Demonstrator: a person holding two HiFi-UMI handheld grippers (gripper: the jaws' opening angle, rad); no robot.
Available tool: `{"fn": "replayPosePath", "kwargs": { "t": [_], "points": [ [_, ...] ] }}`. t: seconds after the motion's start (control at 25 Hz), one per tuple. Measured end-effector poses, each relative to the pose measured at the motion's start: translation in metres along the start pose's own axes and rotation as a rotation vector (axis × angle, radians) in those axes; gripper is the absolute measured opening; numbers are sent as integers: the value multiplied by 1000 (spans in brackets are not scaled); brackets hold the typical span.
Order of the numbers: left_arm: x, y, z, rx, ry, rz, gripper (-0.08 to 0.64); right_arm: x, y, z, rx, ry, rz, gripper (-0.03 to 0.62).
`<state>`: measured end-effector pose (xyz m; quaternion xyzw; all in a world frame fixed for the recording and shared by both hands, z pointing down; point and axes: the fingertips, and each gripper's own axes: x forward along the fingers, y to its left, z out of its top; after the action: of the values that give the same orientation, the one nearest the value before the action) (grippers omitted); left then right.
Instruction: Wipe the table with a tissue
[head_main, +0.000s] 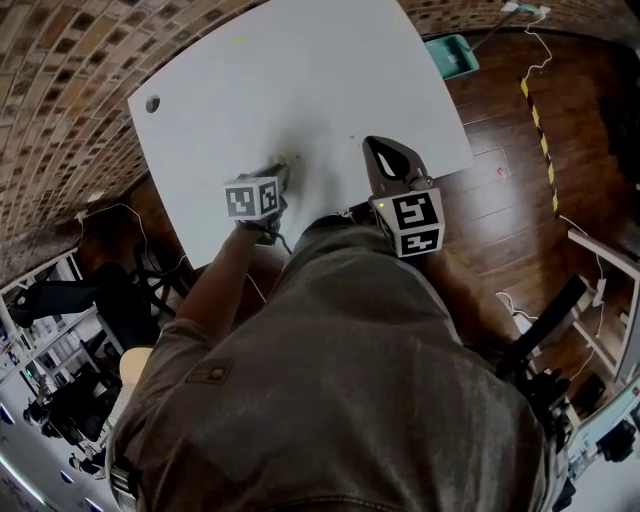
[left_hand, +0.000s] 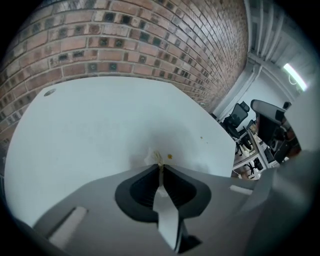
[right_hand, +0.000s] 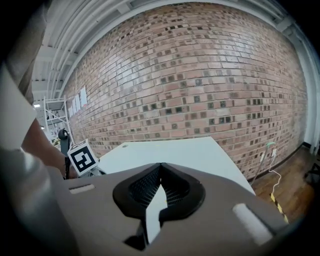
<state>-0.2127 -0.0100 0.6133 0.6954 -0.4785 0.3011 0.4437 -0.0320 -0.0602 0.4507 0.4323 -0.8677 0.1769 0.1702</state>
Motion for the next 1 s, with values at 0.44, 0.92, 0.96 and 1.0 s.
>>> {"fn": "replayPosePath", "kwargs": {
  "t": [0.44, 0.92, 0.96, 1.0],
  "points": [
    [-27, 55, -15, -124, -65, 99, 31, 4, 27, 2, -39, 8, 48, 14],
    [-32, 74, -11, -139, -72, 98, 31, 6, 24, -1, -11, 20, -21, 14],
    [-31, 72, -10, -136, -72, 90, 31, 7, 21, -1, -3, 23, -34, 14],
    [-31, 71, -9, -131, -73, 83, 31, 7, 18, -2, 4, 23, -45, 14]
  ]
}}
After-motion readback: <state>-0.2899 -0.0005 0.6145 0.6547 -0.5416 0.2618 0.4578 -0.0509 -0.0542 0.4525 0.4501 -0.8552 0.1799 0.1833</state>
